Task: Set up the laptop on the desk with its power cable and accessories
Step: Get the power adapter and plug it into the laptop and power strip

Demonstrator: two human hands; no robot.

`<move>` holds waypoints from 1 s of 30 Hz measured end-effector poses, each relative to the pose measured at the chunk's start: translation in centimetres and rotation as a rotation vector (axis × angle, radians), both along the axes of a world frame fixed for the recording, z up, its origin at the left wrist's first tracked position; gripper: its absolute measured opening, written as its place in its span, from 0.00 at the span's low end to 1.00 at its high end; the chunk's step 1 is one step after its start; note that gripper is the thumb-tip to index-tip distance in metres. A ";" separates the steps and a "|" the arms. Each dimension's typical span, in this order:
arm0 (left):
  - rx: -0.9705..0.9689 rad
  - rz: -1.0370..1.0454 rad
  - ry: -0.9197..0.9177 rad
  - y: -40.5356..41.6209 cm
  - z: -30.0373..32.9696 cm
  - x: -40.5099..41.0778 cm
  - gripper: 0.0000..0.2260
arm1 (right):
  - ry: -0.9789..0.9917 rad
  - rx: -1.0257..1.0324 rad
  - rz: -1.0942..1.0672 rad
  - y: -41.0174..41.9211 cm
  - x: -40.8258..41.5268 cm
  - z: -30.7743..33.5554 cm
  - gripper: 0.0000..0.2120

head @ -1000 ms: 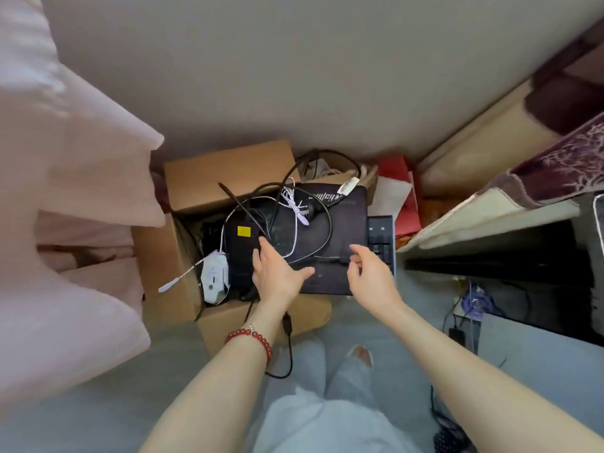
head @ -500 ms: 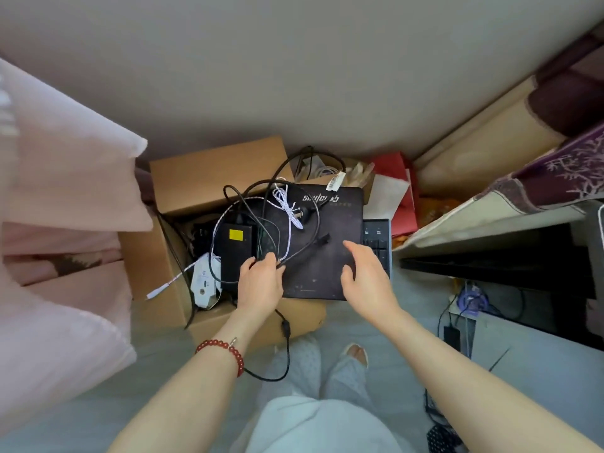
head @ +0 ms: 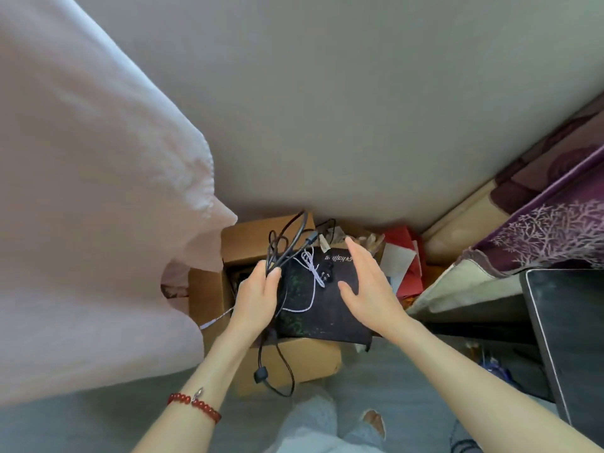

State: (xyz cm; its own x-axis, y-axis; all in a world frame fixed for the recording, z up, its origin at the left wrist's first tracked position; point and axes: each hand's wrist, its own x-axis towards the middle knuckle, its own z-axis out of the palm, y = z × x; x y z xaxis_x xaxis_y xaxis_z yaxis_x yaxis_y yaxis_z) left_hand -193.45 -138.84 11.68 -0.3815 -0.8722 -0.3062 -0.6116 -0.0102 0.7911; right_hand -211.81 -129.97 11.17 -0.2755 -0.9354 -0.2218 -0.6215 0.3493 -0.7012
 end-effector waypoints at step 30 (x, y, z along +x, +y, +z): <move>-0.357 -0.491 0.770 1.6 37.9 -13.9 0.16 | -0.268 -0.613 -0.170 5.2 -10.0 37.1 0.02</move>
State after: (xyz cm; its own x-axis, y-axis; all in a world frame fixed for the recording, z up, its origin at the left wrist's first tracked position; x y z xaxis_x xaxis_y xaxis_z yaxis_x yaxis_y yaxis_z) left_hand -207.37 -137.22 49.55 -0.7113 -0.5563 0.4297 0.2010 0.4248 0.8827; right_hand -221.83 -124.73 48.22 -0.4387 -0.8625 0.2521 -0.3706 -0.0819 -0.9252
